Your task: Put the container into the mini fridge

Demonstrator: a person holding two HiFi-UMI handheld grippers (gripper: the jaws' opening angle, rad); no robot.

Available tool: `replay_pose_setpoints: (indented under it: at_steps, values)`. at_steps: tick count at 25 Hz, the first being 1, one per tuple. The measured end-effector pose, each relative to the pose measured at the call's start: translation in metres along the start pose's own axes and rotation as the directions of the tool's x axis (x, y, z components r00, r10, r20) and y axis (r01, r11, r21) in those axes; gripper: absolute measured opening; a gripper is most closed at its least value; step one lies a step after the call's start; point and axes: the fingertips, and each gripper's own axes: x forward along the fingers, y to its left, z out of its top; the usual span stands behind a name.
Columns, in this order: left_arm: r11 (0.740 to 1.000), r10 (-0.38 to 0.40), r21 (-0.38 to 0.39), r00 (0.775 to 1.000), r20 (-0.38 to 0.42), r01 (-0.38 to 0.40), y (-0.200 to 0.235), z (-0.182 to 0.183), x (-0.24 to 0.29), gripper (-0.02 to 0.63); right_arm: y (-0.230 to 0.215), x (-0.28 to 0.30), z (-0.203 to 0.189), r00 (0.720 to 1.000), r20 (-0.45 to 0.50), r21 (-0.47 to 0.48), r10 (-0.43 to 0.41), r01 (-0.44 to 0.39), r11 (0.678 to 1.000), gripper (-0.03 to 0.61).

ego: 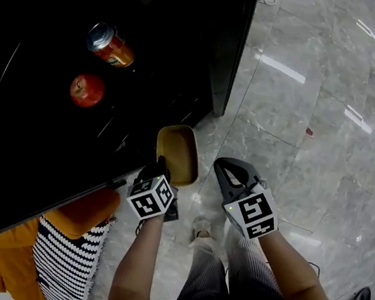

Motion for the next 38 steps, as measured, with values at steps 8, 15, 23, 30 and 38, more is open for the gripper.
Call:
replay_pose_setpoints:
  at_steps: [8,15,23,30,38]
  values:
    - [0.992,0.026,-0.120,1.000,-0.001,-0.026,0.019,-0.015,0.040,0.020,-0.004,0.031,-0.022,1.000,-0.010,-0.006,0.021,-0.021,1.000,0.030]
    - [0.988,0.084,-0.132,0.996,0.014,-0.082,0.039,-0.013,0.067,0.021,-0.011,0.050,-0.037,1.000,-0.008,0.001,0.028,-0.028,1.000,0.030]
    - [0.972,0.134,-0.199,0.991,0.027,-0.126,0.050,-0.010,0.104,0.021,-0.017,0.073,-0.050,0.999,-0.007,-0.011,0.045,-0.046,0.999,0.030]
    - [0.963,0.171,-0.221,0.983,0.065,-0.153,0.059,0.000,0.123,0.021,-0.024,0.090,-0.062,0.999,-0.010,0.004,0.048,-0.048,0.999,0.031]
    - [0.962,0.235,-0.175,0.962,0.142,-0.210,0.068,0.029,0.139,0.021,-0.029,0.101,-0.067,0.998,0.006,0.046,0.055,-0.055,0.997,0.029]
